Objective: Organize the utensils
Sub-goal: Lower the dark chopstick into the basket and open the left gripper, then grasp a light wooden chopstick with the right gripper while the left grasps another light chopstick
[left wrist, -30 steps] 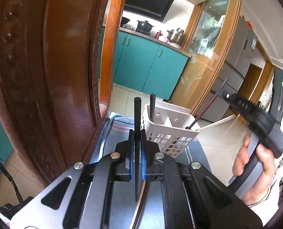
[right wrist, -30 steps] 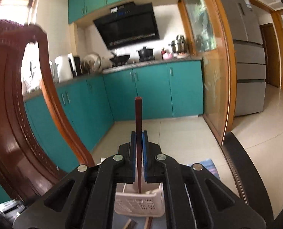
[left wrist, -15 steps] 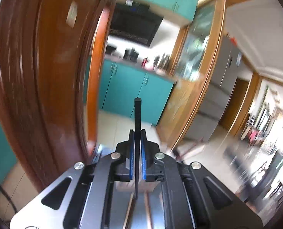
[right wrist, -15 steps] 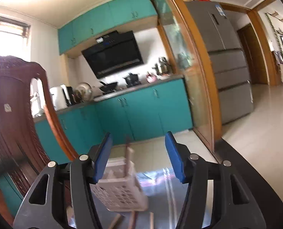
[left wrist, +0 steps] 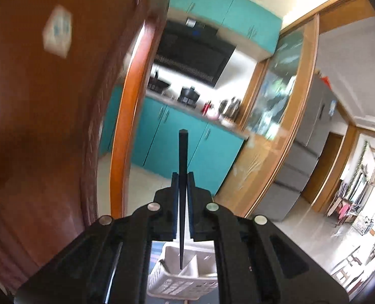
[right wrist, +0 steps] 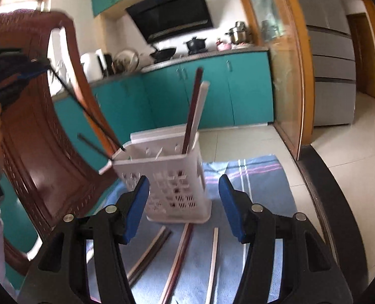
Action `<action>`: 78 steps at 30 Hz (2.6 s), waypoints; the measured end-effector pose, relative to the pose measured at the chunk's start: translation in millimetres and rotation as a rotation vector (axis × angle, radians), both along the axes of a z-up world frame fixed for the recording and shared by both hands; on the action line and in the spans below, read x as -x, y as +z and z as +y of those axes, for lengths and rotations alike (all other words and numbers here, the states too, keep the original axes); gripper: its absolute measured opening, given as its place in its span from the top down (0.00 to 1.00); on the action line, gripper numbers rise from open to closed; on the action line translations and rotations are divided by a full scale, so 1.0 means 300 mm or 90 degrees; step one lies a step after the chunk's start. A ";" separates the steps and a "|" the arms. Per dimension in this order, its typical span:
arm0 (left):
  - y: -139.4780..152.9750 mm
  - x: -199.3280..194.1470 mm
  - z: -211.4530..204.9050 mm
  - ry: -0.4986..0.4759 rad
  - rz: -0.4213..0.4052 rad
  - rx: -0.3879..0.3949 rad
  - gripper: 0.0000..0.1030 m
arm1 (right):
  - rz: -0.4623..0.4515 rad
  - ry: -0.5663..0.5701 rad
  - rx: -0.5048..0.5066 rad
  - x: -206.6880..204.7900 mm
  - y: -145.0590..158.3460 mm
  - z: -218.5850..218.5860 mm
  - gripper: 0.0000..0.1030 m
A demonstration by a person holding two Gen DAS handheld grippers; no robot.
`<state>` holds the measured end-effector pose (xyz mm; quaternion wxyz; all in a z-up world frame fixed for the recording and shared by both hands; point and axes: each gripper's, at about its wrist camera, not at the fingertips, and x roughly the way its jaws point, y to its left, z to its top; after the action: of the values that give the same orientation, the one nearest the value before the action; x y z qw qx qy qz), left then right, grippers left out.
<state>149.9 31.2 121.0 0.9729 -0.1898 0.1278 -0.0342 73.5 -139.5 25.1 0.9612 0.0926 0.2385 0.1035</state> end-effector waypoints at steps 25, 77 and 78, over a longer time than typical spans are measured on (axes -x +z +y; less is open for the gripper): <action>-0.272 0.080 -0.095 -0.095 0.124 -0.120 0.69 | 0.322 0.069 0.108 -0.137 -0.339 0.131 0.62; -0.790 -0.062 -0.157 -0.167 0.529 -0.166 0.81 | 0.338 -0.014 0.078 -0.173 -0.368 -0.018 0.94; -0.802 -0.064 -0.159 -0.162 0.533 -0.174 0.81 | 0.340 -0.014 0.078 -0.174 -0.370 -0.019 0.93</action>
<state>169.2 -16.5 -119.5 0.8417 -0.0398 0.5355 -0.0566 125.8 -145.1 -85.9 0.8689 0.0613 0.4885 0.0503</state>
